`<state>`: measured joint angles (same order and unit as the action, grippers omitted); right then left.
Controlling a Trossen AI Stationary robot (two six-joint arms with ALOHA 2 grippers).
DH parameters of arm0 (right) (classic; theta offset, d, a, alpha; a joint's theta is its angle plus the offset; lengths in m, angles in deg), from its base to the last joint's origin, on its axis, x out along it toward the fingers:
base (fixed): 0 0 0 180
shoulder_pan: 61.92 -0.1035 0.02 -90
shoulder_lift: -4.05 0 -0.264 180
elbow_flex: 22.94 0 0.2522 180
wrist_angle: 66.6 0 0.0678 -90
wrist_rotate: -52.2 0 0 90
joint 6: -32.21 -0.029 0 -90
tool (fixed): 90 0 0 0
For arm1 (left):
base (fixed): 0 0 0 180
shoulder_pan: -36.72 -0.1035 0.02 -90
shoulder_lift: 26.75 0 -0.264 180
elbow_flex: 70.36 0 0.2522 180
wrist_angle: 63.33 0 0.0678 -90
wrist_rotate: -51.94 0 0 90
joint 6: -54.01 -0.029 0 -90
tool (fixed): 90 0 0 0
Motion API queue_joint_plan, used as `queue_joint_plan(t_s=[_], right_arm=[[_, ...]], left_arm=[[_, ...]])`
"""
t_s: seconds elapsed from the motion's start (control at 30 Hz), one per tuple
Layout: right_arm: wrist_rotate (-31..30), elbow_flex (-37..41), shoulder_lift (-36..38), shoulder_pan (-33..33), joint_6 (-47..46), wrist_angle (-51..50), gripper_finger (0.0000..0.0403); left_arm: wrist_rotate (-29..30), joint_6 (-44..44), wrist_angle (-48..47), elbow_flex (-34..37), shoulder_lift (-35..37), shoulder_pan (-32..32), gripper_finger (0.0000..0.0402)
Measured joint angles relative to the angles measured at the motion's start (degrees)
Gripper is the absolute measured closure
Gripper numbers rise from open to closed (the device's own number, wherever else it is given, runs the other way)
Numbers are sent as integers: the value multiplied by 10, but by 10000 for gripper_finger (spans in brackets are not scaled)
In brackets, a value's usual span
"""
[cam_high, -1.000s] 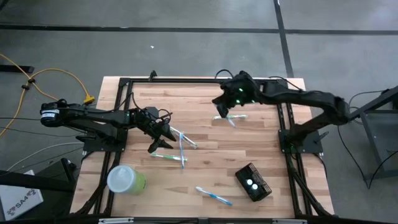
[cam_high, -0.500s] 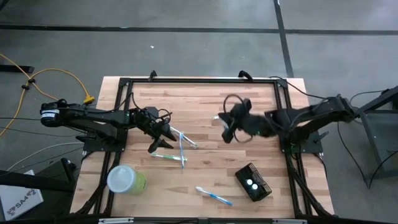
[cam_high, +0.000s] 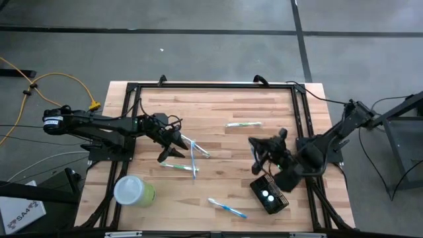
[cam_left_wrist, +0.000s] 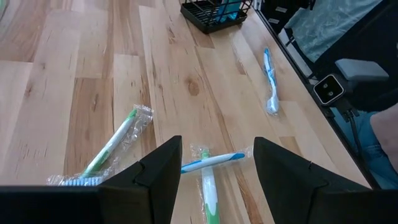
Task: Pick & Place toothbrushing station
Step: Put the top blue toothbrush into the top section of the black wire organizer
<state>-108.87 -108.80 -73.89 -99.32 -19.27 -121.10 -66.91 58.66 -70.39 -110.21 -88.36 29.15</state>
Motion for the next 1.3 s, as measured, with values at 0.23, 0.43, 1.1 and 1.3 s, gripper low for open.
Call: queue_joint_plan(t_s=[0.23,0.43,1.1,1.3], right_arm=[[-45,0,-1,-72,-1,2,400],[-108,0,-18,-133,-22,2,400],[-131,0,-69,-175,-58,3,400],[-131,0,-87,-175,-73,9,400]], left_arm=[[-2,18,0,0,0,0,206],[-2,27,0,0,0,0,206],[-1,52,12,0,0,0,206],[0,52,11,0,0,0,206]])
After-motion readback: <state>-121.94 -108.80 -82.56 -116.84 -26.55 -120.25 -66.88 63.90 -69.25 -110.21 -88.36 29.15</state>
